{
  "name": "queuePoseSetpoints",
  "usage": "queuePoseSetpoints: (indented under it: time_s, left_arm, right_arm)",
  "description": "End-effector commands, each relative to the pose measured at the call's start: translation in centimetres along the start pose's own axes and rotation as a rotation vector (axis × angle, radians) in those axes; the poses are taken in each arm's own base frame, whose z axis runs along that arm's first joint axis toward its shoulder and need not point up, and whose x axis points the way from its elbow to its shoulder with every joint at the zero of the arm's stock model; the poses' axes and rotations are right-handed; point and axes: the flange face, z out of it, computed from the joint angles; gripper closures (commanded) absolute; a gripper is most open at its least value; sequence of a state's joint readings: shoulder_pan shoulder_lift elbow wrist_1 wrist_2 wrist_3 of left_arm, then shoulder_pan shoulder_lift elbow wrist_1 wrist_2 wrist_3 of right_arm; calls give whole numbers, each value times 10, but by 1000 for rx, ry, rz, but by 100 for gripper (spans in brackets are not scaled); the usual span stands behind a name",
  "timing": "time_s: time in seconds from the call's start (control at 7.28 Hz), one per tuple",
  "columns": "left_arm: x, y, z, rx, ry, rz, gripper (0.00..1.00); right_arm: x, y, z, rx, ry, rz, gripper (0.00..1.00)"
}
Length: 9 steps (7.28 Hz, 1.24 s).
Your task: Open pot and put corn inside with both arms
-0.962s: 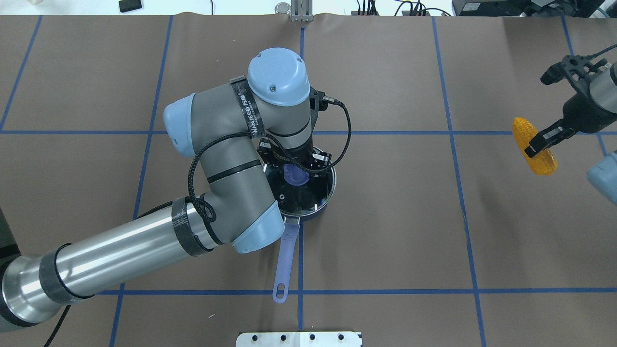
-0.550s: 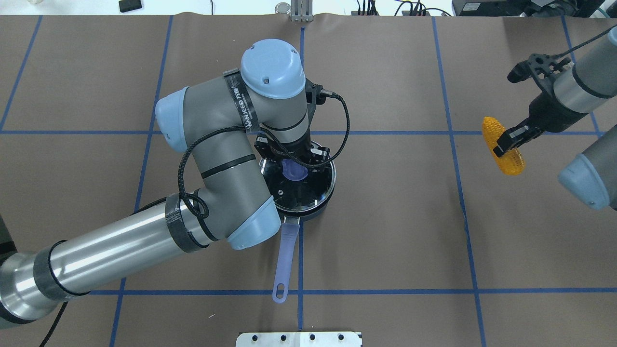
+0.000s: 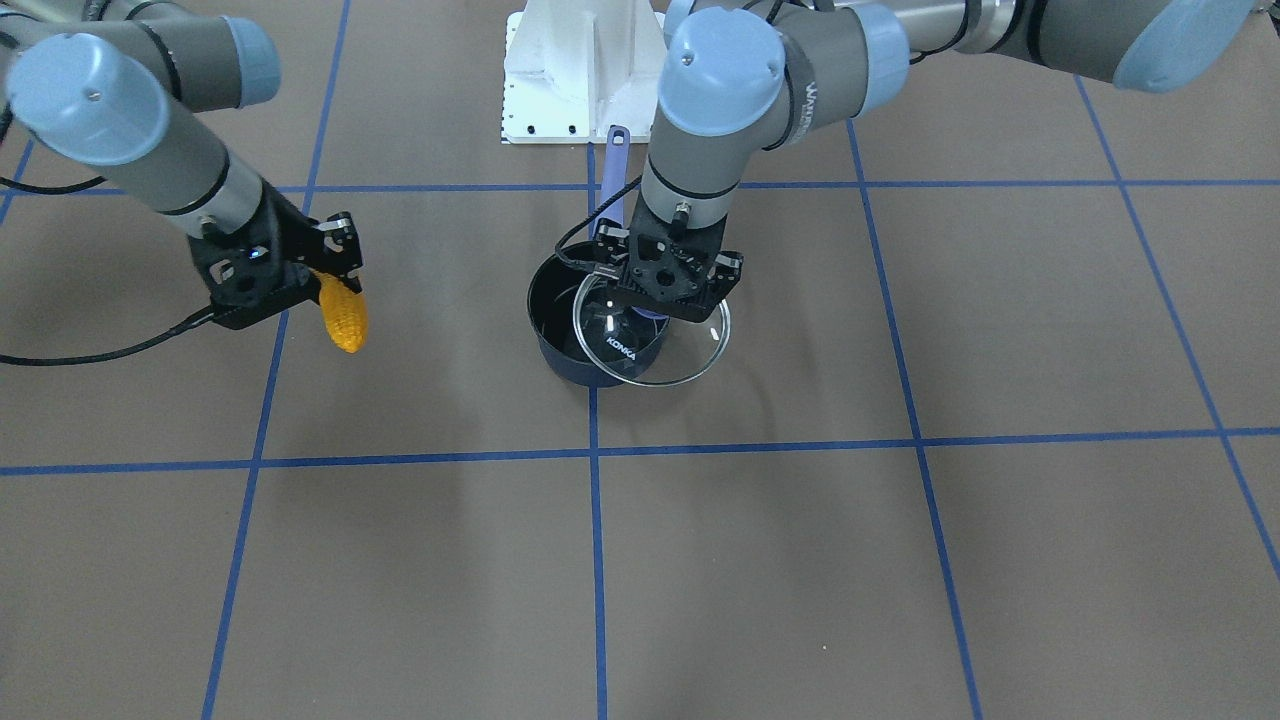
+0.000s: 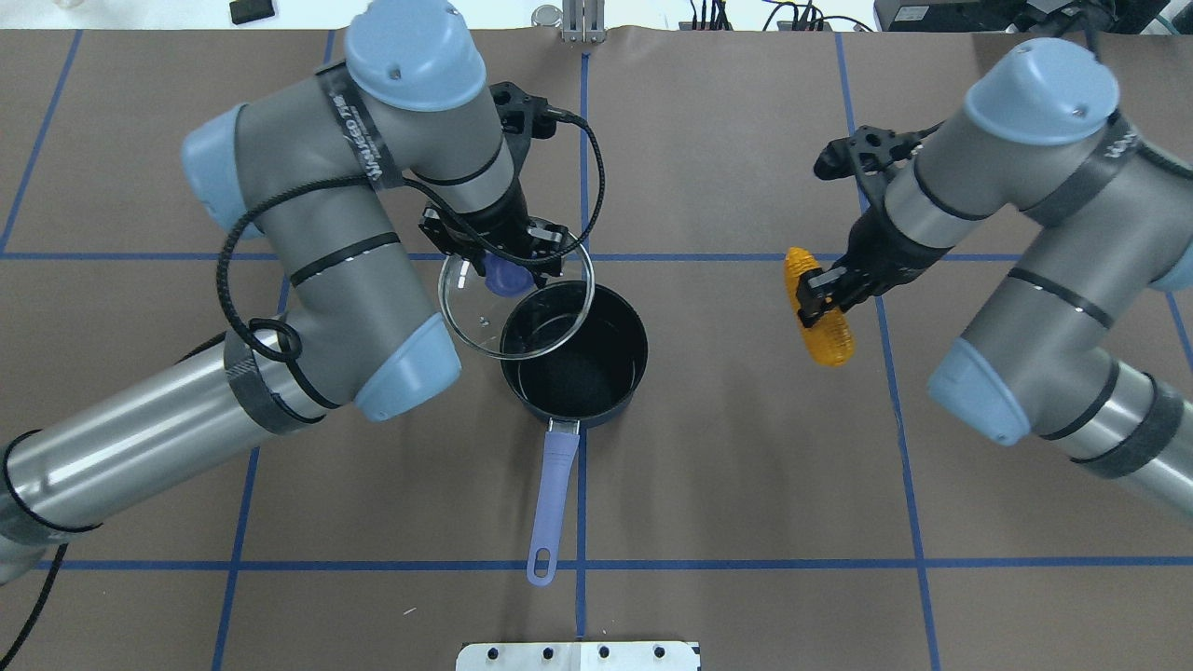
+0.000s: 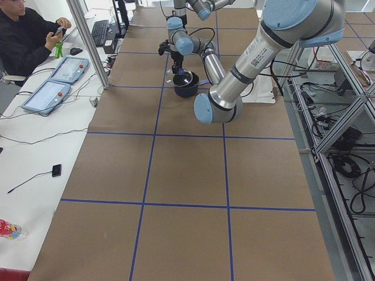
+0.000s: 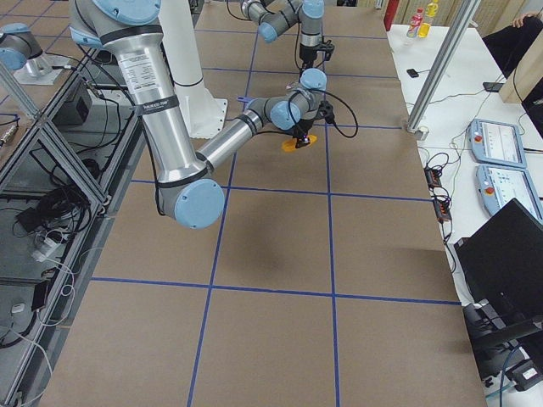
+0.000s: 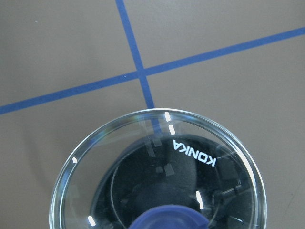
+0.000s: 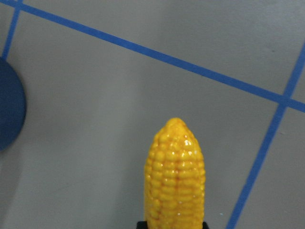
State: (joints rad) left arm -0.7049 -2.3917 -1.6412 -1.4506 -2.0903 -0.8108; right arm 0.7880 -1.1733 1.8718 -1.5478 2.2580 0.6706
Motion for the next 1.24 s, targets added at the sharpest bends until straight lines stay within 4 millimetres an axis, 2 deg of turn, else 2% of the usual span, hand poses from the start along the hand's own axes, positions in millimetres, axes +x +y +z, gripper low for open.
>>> queuePoseSetpoints:
  time_s: [0.0, 0.27, 0.41, 0.69, 0.82, 0.96, 1.1]
  left_arm:
    - [-72, -8, -16, 3, -12, 41, 41]
    - [-143, -4, -25, -10, -16, 92, 41]
    - [-170, -3, -25, -12, -33, 112, 41]
    - [-226, 0, -26, -22, -66, 148, 41]
    - [-243, 2, -27, -31, -63, 164, 41]
    - [-253, 4, -27, -35, -66, 163, 41]
    - [-258, 4, -29, -35, -65, 174, 41]
  right_arm:
    - [-100, 1, 22, 20, -25, 42, 61]
    - [-157, 2, 27, 49, -42, 50, 61]
    - [-174, -2, 28, 61, -53, 41, 61]
    - [-192, -19, 30, 70, -58, 25, 61]
    - [-200, -34, 41, 91, -82, 12, 59]
    - [-198, -36, 51, 98, -92, 6, 54]
    - [-199, -36, 50, 97, -92, 15, 32]
